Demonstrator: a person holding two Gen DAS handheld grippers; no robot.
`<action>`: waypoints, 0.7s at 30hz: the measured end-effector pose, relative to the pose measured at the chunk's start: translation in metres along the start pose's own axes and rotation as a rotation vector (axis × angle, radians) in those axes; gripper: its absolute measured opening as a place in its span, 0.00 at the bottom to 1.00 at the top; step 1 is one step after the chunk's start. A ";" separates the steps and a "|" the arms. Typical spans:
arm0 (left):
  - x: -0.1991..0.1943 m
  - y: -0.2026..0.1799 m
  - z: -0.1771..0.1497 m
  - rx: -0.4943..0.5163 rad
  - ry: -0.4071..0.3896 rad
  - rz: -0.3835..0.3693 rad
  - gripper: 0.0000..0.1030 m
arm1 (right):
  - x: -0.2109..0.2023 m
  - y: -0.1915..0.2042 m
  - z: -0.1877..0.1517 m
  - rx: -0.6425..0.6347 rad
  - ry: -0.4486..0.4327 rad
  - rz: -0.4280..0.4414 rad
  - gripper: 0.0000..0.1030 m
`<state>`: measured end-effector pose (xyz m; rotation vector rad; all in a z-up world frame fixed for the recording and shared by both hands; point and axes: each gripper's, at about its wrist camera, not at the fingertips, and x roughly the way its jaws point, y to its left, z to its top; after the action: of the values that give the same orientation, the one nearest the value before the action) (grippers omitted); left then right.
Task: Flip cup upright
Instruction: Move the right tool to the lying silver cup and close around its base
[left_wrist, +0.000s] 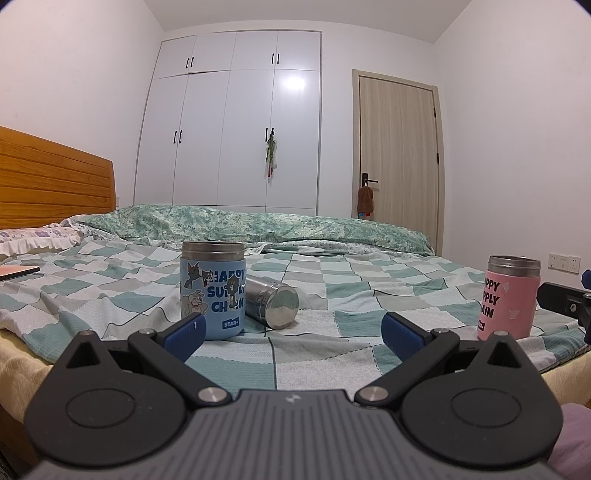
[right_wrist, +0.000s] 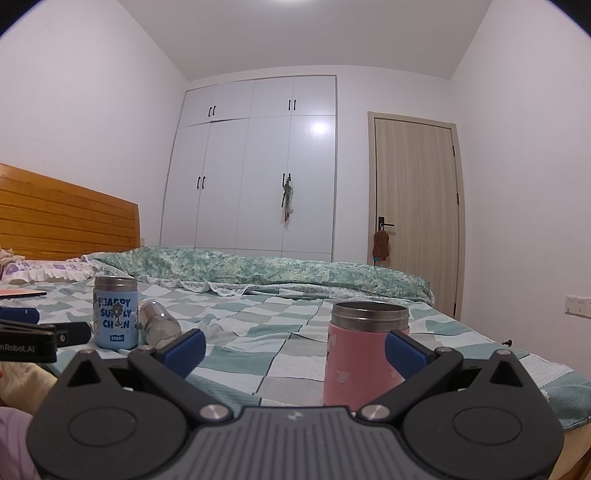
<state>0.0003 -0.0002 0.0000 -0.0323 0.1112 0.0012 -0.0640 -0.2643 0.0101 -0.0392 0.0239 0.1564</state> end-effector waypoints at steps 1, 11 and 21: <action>0.000 0.000 0.000 0.000 0.000 0.000 1.00 | 0.000 0.000 0.000 -0.001 0.002 0.001 1.00; 0.000 0.003 0.010 -0.036 0.024 -0.003 1.00 | 0.018 0.012 0.006 -0.029 0.090 0.093 1.00; 0.024 0.045 0.037 -0.018 0.056 0.070 1.00 | 0.073 0.045 0.032 -0.056 0.186 0.196 1.00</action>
<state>0.0281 0.0458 0.0328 -0.0462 0.1678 0.0708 0.0020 -0.2070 0.0387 -0.1078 0.2095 0.3490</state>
